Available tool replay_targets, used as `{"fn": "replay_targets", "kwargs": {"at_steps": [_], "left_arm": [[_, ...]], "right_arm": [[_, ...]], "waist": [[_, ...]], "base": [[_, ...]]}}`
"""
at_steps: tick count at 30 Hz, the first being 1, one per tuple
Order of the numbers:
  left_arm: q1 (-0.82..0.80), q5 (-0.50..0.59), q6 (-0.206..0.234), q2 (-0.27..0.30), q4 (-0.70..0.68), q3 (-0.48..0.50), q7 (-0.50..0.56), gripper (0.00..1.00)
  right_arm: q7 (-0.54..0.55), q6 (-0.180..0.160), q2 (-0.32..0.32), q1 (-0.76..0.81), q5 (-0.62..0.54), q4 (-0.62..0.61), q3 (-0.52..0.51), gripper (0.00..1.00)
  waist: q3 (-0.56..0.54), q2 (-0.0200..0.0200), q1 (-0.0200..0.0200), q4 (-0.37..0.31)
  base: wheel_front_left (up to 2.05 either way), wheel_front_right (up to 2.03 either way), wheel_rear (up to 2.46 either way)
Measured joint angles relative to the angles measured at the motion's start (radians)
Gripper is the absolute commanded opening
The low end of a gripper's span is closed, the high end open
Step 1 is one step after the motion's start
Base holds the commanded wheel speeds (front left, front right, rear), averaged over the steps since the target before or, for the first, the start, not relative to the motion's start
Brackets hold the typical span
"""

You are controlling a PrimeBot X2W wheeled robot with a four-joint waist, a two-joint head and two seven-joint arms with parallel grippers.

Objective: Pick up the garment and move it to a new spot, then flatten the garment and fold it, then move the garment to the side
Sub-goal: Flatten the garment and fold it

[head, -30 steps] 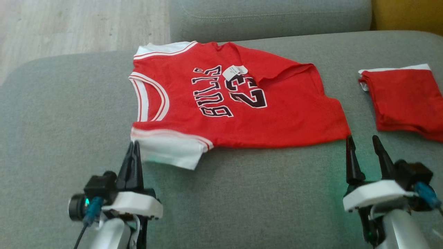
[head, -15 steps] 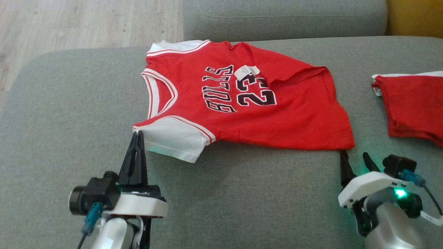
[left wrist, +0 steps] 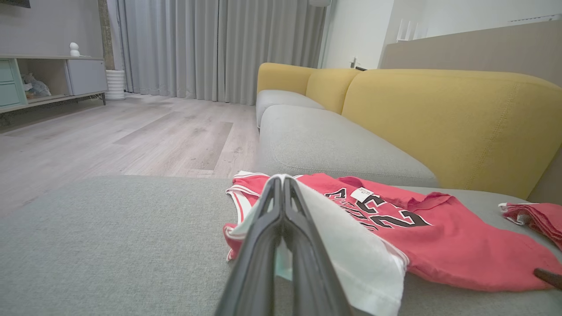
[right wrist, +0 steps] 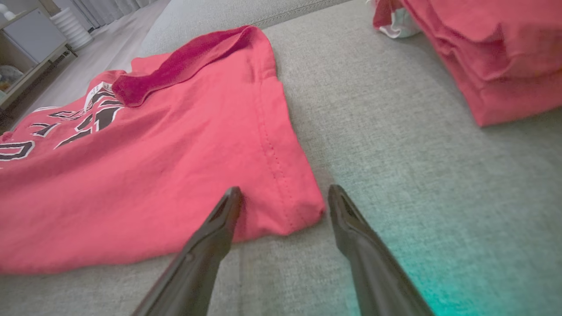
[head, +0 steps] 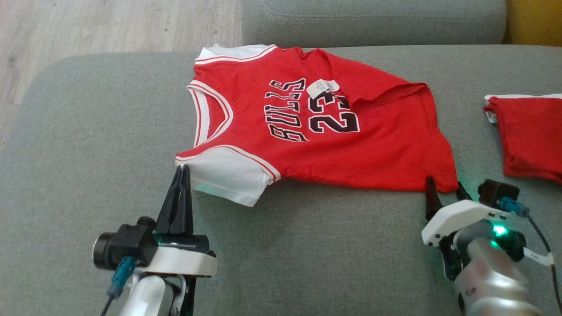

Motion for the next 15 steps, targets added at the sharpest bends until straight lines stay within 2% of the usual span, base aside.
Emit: {"fn": "replay_targets", "kwargs": {"at_steps": [1, 2, 4, 10, 11, 15], "left_arm": [[0.000, 0.000, -0.001, -0.001, 0.000, 0.001, 0.000, 0.00], [0.000, 0.000, -0.001, -0.001, 0.000, 0.002, -0.001, 0.00], [0.000, 0.000, -0.008, -0.004, 0.000, 0.004, -0.003, 0.00], [0.000, 0.008, -0.008, -0.006, 0.005, 0.024, -0.003, 0.00], [0.000, 0.007, -0.008, -0.005, 0.004, 0.042, -0.003, 0.00], [0.000, -0.042, -0.010, -0.009, -0.010, 0.083, -0.003, 0.00]], "right_arm": [[-0.004, 0.000, -0.001, -0.011, -0.009, 0.016, -0.002, 1.00], [-0.006, 0.000, -0.001, -0.022, -0.016, 0.033, -0.006, 0.96], [-0.014, 0.000, -0.003, -0.040, -0.022, 0.063, -0.013, 0.00], [-0.026, 0.000, -0.008, -0.063, 0.008, 0.094, 0.039, 0.00], [-0.030, 0.000, -0.007, -0.063, 0.041, 0.070, 0.080, 0.00], [-0.031, 0.000, -0.006, -0.062, 0.076, -0.086, 0.132, 0.00]], "waist": [[0.001, 0.0000, 0.0000, 0.000], [0.002, 0.0000, 0.0000, 0.001], [0.003, 0.0000, 0.0000, 0.002], [-0.006, 0.0000, 0.0000, -0.005], [-0.014, 0.0000, -0.0001, -0.013], [-0.033, 0.0000, -0.0001, -0.034]], "base": [[0.00, 0.00, 0.00], [0.00, 0.00, 0.00], [0.00, 0.00, 0.00], [0.00, 0.00, 0.00], [0.00, 0.00, 0.00], [0.00, 0.00, 0.00]]}}
